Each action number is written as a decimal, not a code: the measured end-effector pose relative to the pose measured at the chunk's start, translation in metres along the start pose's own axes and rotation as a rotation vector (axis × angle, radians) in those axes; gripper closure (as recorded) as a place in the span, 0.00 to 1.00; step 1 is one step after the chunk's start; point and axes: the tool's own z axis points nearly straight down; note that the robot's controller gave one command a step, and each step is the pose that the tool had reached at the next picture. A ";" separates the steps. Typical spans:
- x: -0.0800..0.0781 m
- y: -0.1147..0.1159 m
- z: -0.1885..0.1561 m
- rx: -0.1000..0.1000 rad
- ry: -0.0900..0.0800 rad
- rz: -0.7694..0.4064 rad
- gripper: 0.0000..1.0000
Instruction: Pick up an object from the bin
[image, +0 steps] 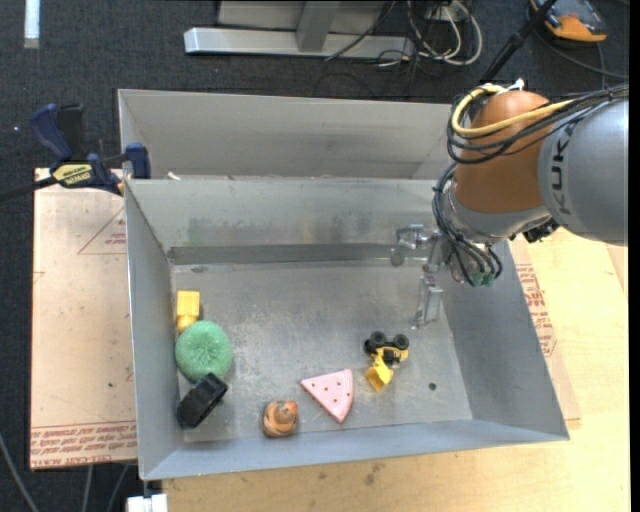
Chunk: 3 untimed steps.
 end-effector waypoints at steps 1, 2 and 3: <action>-0.002 0.000 -0.005 0.001 -0.008 -0.001 0.00; 0.011 -0.004 0.006 0.001 -0.017 -0.030 0.00; 0.025 -0.007 0.025 0.003 -0.015 -0.045 0.00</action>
Offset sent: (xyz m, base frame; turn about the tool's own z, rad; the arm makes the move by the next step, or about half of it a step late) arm -0.0572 -0.0253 -0.0472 -0.0966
